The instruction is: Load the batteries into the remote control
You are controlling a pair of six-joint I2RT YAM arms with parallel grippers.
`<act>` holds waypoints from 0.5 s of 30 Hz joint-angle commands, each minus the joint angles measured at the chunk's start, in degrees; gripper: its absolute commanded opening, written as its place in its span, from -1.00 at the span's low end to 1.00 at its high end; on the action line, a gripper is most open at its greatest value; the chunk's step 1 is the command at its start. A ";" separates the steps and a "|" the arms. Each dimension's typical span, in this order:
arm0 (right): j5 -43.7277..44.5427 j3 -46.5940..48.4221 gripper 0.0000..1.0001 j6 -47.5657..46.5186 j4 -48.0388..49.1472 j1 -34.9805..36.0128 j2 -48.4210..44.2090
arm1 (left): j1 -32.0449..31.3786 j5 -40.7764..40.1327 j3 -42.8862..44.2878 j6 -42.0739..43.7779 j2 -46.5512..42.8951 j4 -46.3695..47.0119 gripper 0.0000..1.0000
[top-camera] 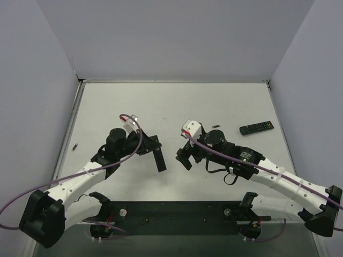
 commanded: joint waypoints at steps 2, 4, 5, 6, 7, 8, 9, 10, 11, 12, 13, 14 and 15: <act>21.97 -1.95 0.86 19.95 -10.29 -2.26 -4.11 | -0.56 -7.55 10.70 15.64 12.68 -20.64 -1.00; 26.80 -3.44 0.89 25.49 -13.54 -3.49 -6.65 | -1.09 -11.77 16.05 17.93 16.75 -25.16 -1.00; 27.68 -4.23 0.89 26.55 -14.25 -3.84 -7.54 | -1.26 -12.21 17.21 18.55 20.68 -27.61 -1.00; 28.30 -4.85 0.89 27.69 -14.96 -4.37 -8.59 | -1.35 -12.83 18.18 18.90 22.55 -28.16 -1.00; 29.52 -6.33 0.89 29.62 -16.01 -5.33 -10.69 | -1.87 -12.92 19.41 18.99 24.22 -28.69 -1.00; 29.80 -6.96 0.89 30.59 -16.54 -5.60 -11.76 | -2.23 -12.92 19.94 19.26 27.02 -28.69 -1.00; 30.32 -7.75 0.90 31.30 -16.98 -6.04 -12.81 | -2.58 -14.40 20.64 19.52 28.36 -29.04 -0.98; 31.28 -8.36 0.89 32.61 -17.94 -6.39 -14.91 | -3.02 -15.11 21.26 20.04 29.50 -29.57 -0.86; 31.38 -9.24 0.89 33.06 -18.47 -7.09 -15.80 | -3.46 -15.29 22.31 20.31 31.69 -30.01 -0.75; 31.73 -9.77 0.90 33.41 -19.09 -7.44 -16.77 | -3.46 -14.86 22.67 20.31 32.58 -29.92 -0.68; 32.17 -10.13 0.89 34.03 -20.23 -7.62 -18.52 | -3.46 -14.86 23.02 20.40 33.37 -29.92 -0.57; 33.30 -10.74 0.89 34.81 -20.93 -8.23 -19.23 | -3.72 -14.86 23.20 20.40 34.51 -29.75 -0.50; 34.01 -10.92 0.89 35.34 -21.64 -8.41 -20.20 | -3.72 -15.55 23.46 20.40 34.87 -29.84 -0.42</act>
